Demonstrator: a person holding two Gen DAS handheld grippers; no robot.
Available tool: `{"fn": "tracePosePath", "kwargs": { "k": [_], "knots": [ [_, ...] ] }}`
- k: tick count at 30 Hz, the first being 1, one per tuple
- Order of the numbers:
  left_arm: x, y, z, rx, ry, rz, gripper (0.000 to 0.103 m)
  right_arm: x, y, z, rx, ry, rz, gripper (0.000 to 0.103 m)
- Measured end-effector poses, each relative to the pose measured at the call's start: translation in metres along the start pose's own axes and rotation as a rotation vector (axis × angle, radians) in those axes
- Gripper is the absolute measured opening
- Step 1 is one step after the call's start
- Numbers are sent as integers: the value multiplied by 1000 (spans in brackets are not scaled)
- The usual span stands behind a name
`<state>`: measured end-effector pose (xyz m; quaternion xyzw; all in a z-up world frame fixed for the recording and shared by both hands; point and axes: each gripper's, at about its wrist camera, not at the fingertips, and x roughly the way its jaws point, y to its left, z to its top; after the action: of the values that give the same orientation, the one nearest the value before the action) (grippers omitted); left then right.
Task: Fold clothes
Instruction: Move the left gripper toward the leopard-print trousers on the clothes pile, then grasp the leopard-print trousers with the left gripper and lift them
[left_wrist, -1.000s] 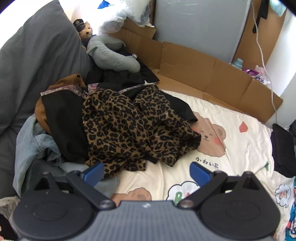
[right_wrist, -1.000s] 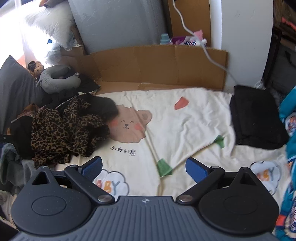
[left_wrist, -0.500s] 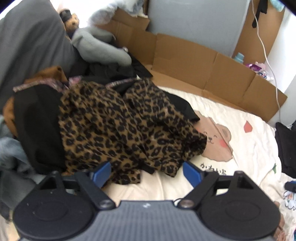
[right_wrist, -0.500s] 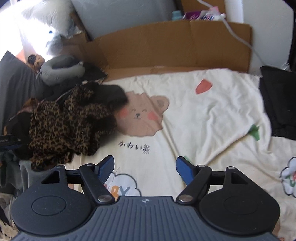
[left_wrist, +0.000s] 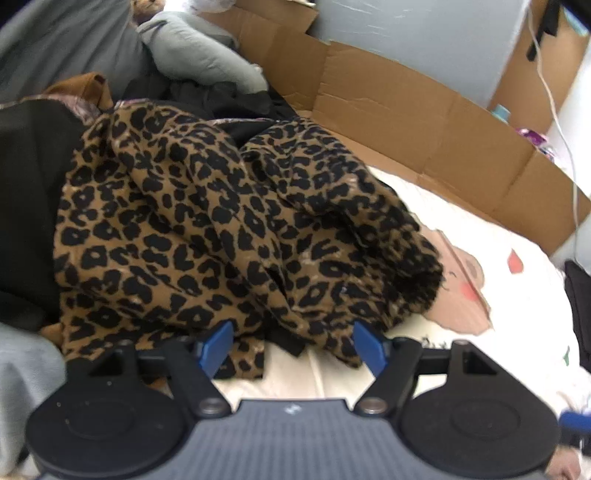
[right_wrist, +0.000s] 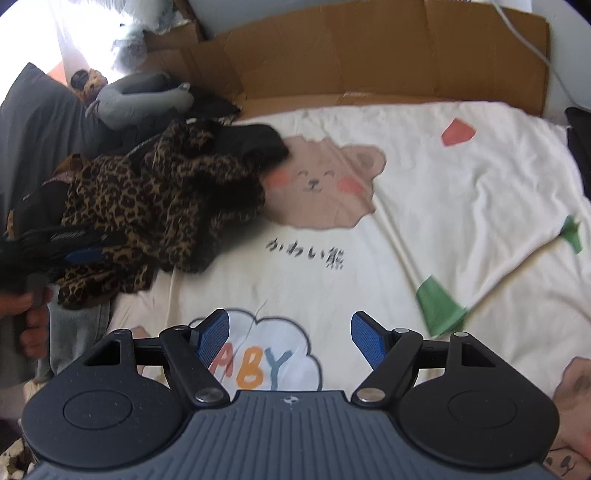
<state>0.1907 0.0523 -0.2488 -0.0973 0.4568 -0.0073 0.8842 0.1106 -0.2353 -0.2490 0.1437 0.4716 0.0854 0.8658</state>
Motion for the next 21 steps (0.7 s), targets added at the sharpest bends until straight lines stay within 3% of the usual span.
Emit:
{"fn": "tracePosePath", "kwargs": {
  "k": [2,8,12,17,21],
  "knots": [
    [14,5,0,-37,7,-7,56,4,1,-3,0,13,3,76],
    [43,6,1,-61,-3,-18,55,15,0,-3,13,53,10,76],
    [65,10,0,-125,32,-53,54,24,2,1,15,72,29,74],
    [72,15,-1,-144,26,-82,11,31,7,6,25,79,49,74],
    [65,22,-5,-198,27,-121,3,40,12,8,54,81,75,74]
  ]
}}
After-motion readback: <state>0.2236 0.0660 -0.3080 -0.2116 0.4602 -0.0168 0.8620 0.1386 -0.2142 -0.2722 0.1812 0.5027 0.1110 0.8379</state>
